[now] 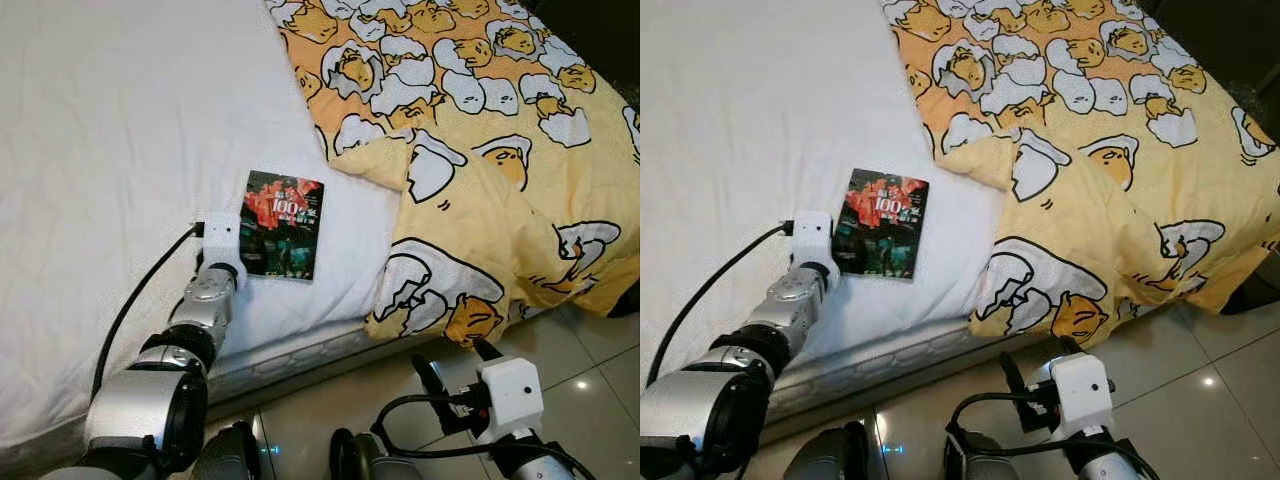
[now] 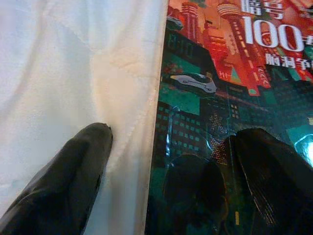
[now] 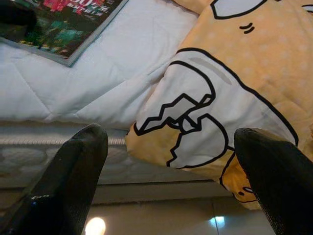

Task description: Clean up the room

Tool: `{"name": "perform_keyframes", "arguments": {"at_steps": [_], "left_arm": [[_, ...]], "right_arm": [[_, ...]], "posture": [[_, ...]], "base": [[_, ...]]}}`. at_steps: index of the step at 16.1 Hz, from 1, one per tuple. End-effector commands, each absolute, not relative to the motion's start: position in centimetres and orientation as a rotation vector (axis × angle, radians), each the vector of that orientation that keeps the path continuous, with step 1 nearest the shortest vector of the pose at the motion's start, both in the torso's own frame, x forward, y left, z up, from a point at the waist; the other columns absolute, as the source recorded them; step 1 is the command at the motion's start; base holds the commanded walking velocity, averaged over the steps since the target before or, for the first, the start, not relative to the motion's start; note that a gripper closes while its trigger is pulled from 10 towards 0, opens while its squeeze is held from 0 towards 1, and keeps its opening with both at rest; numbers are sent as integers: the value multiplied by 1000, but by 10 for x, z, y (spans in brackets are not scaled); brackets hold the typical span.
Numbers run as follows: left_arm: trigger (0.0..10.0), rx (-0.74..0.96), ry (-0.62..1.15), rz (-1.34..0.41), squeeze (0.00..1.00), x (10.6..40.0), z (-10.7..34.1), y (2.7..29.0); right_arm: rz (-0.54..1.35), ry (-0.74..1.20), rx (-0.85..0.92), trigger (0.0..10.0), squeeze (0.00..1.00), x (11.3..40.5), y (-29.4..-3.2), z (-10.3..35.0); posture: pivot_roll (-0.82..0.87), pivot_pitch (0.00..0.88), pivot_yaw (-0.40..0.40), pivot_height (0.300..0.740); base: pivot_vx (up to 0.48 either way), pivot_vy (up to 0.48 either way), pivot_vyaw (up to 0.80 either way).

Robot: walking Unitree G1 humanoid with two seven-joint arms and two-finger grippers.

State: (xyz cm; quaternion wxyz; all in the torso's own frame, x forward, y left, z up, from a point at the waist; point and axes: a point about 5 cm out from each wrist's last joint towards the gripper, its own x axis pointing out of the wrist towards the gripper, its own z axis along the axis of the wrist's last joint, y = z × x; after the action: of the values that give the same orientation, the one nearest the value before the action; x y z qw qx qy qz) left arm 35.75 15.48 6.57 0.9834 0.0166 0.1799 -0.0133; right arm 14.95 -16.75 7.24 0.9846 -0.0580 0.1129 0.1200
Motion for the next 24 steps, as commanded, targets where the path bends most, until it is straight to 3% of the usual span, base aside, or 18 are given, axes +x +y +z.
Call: {"name": "perform_keyframes", "arguments": {"at_steps": [1, 8, 10, 11, 12, 13, 14, 15, 16, 18, 22, 23, 24], "left_arm": [[10000, 14, 434, -81, 0, 348, 50, 141], [10000, 104, 459, -294, 0, 336, 38, 101], [10000, 25, 605, -357, 0, 319, 18, 91], [3686, -6, 655, -363, 0, 312, 10, 89], [2235, 19, 643, -368, 0, 313, 11, 89], [2235, 39, 625, -372, 0, 314, 13, 88], [0, 244, 516, -364, 0, 325, 26, 90], [6824, 316, 434, -328, 0, 334, 37, 93], [10000, 355, 379, -317, 0, 339, 45, 94], [10000, 342, 397, -343, 0, 337, 42, 91], [10000, 56, 546, -298, 0, 325, 25, 92], [0, -47, 588, -289, 0, 323, 22, 89], [0, -73, 595, -289, 0, 323, 22, 88]], "right_arm": [[233, 250, -132, 10000, 0, 145, -172, 71], [232, 271, -132, 10000, 0, 147, -170, 66], [233, 282, -128, 10000, 0, 147, -169, 64], [238, 285, -128, 10000, 0, 148, -168, 63], [240, 285, -129, 10000, 0, 148, -167, 63], [240, 284, -130, 10000, 0, 149, -168, 63], [229, 288, -134, 10000, 0, 149, -170, 63], [229, 292, -135, 10000, 0, 148, -170, 61], [232, 294, -135, 10000, 0, 148, -169, 60], [233, 296, -132, 10000, 0, 149, -168, 59], [241, 307, -130, 10000, 0, 148, -166, 57], [241, 312, -131, 10000, 0, 149, -166, 56], [241, 312, -131, 10000, 0, 149, -166, 55]], "posture": [[-202, 232, -127, 740], [-195, 226, -112, 740], [-189, 221, -110, 740], [-195, 219, -110, 740], [-198, 219, -110, 740], [-198, 219, -110, 740], [-195, 217, -109, 740], [-193, 216, -107, 740], [-186, 216, -104, 740], [-183, 218, -102, 740], [-181, 221, -101, 740], [-184, 212, -102, 740], [-184, 212, -102, 740]], "base": [[0, 0, 0], [0, 0, 0], [0, 0, 0], [0, 0, 0], [0, 0, 0], [0, 0, 0], [0, 0, 0], [0, 0, 0], [0, 0, 0], [0, 0, 0], [0, 0, 0], [0, 0, 0], [0, 0, 0]]}}
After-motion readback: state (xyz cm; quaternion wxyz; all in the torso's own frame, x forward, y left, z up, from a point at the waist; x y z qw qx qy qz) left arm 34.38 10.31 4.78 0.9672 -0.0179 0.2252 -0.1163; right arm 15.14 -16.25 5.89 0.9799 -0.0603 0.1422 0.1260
